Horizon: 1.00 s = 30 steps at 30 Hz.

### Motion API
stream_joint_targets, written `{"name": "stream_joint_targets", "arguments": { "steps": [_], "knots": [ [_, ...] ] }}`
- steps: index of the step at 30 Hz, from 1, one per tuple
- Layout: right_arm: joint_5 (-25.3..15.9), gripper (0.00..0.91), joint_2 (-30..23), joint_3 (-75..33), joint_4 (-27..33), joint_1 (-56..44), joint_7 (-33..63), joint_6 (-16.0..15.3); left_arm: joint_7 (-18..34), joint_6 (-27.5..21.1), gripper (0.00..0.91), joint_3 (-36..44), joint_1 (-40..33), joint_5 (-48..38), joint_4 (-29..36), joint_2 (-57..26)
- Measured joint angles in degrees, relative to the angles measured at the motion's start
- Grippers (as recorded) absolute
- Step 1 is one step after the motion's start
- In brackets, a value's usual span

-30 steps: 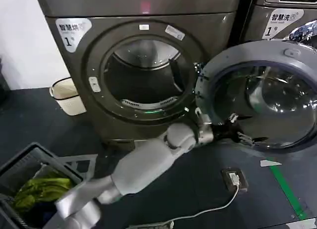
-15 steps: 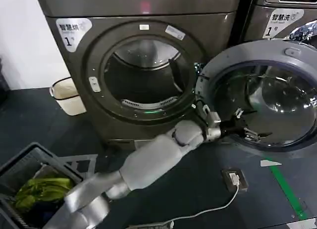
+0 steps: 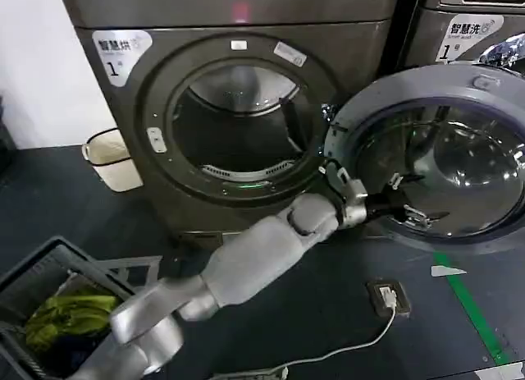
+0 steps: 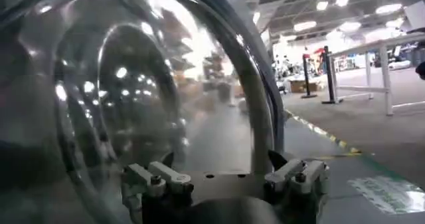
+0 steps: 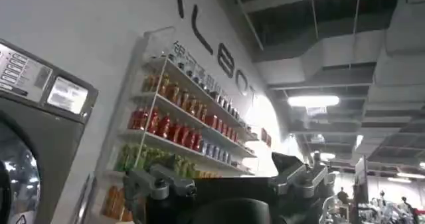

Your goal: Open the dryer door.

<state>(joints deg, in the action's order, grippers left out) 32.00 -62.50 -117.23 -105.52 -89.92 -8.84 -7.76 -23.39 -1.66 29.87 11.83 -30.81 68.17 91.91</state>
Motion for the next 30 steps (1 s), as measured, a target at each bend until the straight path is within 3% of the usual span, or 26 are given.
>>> {"name": "stream_joint_targets", "arguments": {
  "steps": [6, 14, 22, 30],
  "knots": [
    [-0.2, 0.907, 0.5, -0.1, -0.2, -0.1, 0.2, -0.9, 0.2, 2.9, 0.907, 1.3, -0.3, -0.4, 2.0, -2.3],
    [-0.3, 0.907, 1.1, 0.1, -0.4, 0.6, 0.6, -1.2, 1.0, 9.3, 0.907, 3.7, 1.0, -8.2, 8.1, -9.4],
    [-1.7, 0.907, 1.7, -1.4, -3.1, 0.4, 1.2, -2.0, 5.5, 20.2, 0.907, 5.9, 3.7, -8.7, 16.0, -19.6],
    [-4.8, 0.907, 1.8, -3.4, -4.5, 0.7, 1.6, -0.8, 6.3, 20.7, 0.907, 6.9, 5.7, -3.1, 23.7, -33.5]
  ]
}}
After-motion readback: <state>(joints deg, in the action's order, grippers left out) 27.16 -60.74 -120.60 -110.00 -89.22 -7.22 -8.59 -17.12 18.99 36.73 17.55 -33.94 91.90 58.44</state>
